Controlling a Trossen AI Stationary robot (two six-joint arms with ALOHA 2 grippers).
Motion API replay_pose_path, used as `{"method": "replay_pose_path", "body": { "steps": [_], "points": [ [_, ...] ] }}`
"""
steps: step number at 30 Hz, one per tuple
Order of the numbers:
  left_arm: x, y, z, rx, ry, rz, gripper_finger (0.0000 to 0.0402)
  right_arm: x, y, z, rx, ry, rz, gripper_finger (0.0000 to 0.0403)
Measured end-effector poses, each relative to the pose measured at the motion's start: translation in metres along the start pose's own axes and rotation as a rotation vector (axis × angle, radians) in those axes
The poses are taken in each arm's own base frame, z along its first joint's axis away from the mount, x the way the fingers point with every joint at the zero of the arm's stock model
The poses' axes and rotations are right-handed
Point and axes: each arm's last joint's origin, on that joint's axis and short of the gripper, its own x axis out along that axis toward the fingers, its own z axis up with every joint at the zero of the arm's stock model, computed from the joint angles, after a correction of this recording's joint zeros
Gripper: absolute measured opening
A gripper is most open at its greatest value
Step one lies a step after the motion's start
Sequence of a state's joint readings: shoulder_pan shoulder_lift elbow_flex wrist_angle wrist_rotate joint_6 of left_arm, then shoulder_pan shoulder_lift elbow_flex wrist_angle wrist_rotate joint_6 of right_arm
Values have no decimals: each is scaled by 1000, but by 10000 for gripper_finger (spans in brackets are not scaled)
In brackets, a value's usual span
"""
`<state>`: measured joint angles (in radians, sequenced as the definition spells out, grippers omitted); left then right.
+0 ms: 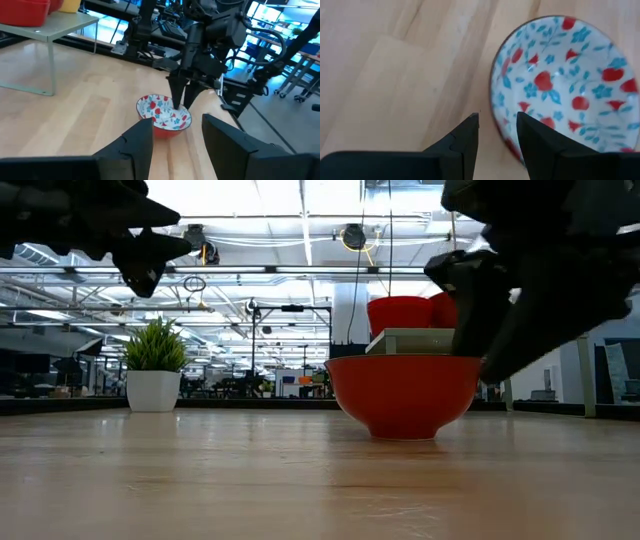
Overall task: Pick & Place Mini bowls
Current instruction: Stack the white pattern bowl on the stacked white pattern bowl on the shelf
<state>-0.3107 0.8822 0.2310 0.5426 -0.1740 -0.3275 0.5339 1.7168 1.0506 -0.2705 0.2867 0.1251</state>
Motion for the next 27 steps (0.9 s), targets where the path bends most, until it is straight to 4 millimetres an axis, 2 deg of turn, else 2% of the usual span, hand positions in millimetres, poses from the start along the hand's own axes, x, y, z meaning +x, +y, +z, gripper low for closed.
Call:
{"method": "replay_pose_path", "body": {
  "steps": [7,12,16,21,27],
  "points": [
    [0,0,0,1,2,-1,172,15,-6,-4,-58,36,-21,121],
    [0,0,0,3,-7,5,172,18,-13,-4,-52,45,-33,117],
    [0,0,0,1,-7,7,172,19,-15,-3,-49,42,-34,87],
    [0,0,0,-22,-7,7,172,19,-15,-3,-43,38,-34,17],
    [0,0,0,-19,-7,8,172,13,-14,0,25,14,-34,8]
  ]
}}
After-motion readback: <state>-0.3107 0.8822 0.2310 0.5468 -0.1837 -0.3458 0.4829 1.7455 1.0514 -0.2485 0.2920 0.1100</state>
